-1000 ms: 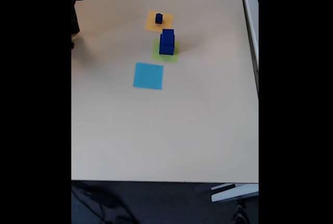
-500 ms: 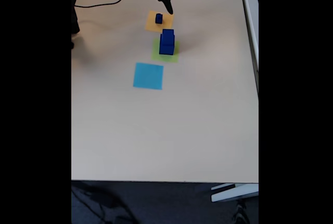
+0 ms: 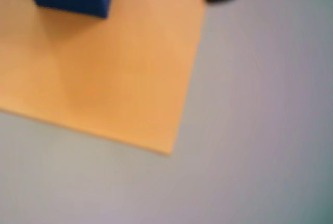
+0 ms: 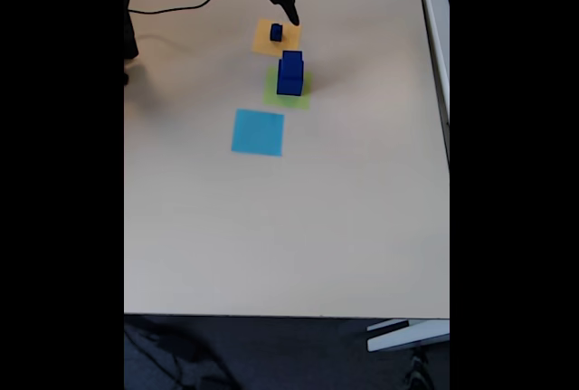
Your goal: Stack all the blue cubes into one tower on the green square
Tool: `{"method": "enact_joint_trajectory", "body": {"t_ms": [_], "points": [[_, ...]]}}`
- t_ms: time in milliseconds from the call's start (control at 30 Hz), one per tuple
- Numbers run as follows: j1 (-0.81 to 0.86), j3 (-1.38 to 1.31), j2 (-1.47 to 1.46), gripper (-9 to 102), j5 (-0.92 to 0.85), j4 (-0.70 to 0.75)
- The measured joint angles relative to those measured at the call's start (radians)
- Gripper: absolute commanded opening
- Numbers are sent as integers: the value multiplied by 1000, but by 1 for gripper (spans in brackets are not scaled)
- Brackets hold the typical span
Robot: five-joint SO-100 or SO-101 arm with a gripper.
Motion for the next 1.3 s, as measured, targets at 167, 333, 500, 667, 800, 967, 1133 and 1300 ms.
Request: {"method": "enact_joint_trajectory", "body": {"t_ms": [167, 333, 500, 667, 800, 967, 1133, 1300], "points": [[2, 54, 9, 24, 6, -9], [14, 91, 26, 23, -11, -17], [21, 115, 52, 21, -31, -37], [21, 135, 52, 21, -44, -51], [21, 155, 52, 20, -48, -55], [21, 183, 54, 19, -54, -61], [25, 198, 55, 19, -78, -61], [41, 199, 55, 18, -78, -61]]}}
